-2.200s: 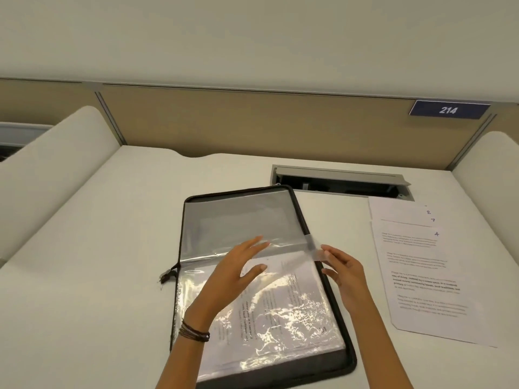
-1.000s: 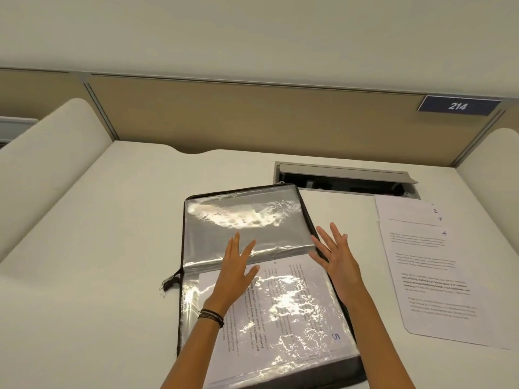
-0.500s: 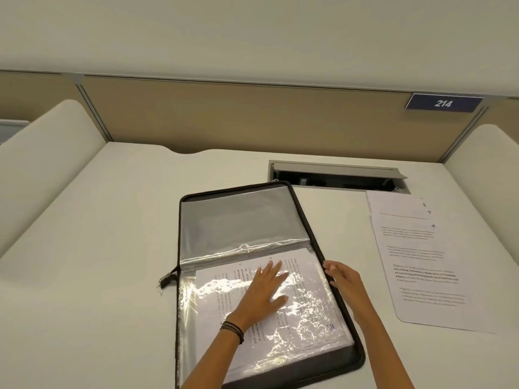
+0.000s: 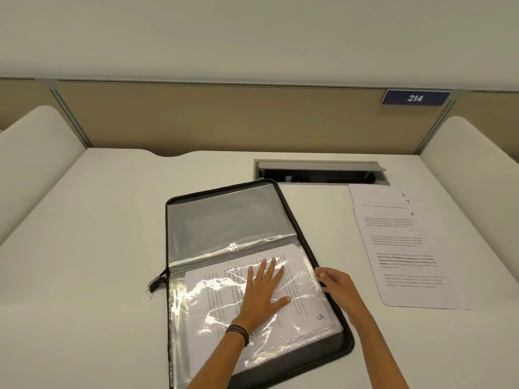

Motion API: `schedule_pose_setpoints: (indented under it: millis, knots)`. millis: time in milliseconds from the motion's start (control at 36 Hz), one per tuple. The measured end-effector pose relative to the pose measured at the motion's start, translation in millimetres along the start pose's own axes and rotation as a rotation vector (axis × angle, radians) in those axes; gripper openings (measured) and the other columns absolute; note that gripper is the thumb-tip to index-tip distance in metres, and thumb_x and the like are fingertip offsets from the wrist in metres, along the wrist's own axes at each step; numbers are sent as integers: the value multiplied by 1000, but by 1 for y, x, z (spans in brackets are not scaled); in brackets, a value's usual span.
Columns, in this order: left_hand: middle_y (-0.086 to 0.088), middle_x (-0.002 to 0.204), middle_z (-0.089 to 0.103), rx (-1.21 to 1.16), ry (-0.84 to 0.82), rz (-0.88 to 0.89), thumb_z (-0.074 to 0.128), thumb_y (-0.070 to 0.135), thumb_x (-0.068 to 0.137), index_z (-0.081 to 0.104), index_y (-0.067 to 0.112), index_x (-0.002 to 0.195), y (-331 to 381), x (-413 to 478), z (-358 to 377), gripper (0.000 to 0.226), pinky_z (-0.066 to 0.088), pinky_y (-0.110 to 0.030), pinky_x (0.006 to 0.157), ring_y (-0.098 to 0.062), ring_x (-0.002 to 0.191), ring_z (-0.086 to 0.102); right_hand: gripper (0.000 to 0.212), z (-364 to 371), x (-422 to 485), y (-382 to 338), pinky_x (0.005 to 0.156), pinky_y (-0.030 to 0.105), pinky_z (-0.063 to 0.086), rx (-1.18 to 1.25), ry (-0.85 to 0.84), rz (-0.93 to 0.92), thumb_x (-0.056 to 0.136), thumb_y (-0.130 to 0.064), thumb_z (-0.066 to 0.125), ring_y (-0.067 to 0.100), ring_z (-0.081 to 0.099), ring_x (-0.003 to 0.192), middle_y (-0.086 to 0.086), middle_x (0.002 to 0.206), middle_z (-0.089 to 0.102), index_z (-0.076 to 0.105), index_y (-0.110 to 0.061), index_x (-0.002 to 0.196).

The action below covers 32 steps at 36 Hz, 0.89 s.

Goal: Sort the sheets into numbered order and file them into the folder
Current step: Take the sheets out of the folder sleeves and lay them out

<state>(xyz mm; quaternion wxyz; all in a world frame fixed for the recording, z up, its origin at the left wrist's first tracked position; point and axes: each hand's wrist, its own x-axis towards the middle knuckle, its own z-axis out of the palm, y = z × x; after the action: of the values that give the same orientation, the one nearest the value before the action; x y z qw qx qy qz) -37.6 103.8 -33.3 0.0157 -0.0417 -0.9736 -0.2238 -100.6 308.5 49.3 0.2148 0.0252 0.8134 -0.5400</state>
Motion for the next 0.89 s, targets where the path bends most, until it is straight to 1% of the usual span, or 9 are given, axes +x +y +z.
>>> schedule_pose_setpoints:
  millis: [83,167,222,333,417,500,667,778,889]
  knots:
    - [-1,159,3,-11,19,5,23,71,92,-18,48,144,1,-1,-1,70,-18,-40,113,-9,142,-23,25,0,-2,-1,90,26,49,24,4,13,97,-16,49,16,61,105,2,113,64,61,-12,119]
    - [-3,159,9,55,-33,-20,24,67,94,-6,37,150,-1,0,-2,71,-11,-41,114,-14,145,-16,25,0,-3,-1,82,20,50,41,0,21,97,-16,50,15,62,103,2,113,63,60,-13,119]
    - [0,161,1,112,-48,-26,24,66,95,2,29,152,-2,1,-4,71,-6,-41,114,-17,146,-11,24,0,-5,-1,78,19,52,47,2,24,97,-17,50,14,64,100,1,113,63,60,-13,119]
    - [4,160,-10,139,-39,-13,20,64,96,2,28,153,0,0,-7,69,-6,-42,114,-18,146,-11,19,0,-7,1,79,27,55,54,33,40,97,-11,50,17,67,93,4,108,64,60,-14,111]
    - [3,161,-7,138,-52,-25,20,64,96,3,28,153,1,0,-9,69,-6,-41,114,-18,146,-10,18,-1,-7,3,73,27,57,19,68,58,93,-3,52,20,69,83,8,101,66,62,-13,104]
    - [-3,160,11,95,-105,-43,22,63,96,3,29,152,1,-1,-10,68,-7,-41,114,-18,146,-9,14,-2,-7,4,58,18,54,-7,69,74,91,1,56,14,70,64,8,87,67,64,-7,99]
    - [-5,157,14,-29,-125,-37,22,65,96,-7,38,150,1,-1,-9,67,-15,-37,113,-13,144,-14,11,0,0,4,54,19,54,-129,74,91,87,3,58,14,68,57,8,71,68,66,-3,93]
    - [2,155,-15,-54,-46,9,3,80,82,-34,60,129,3,-1,-9,63,-29,-32,109,-1,135,-34,10,1,6,-2,51,17,51,-233,44,109,85,-1,65,10,64,51,5,65,67,66,-10,84]
    - [5,153,-21,-59,-69,1,-2,81,79,-33,58,130,5,-1,-12,65,-30,-32,109,-4,136,-34,14,1,12,-7,47,14,46,-364,5,107,83,-5,65,11,59,48,1,57,65,64,-16,76]
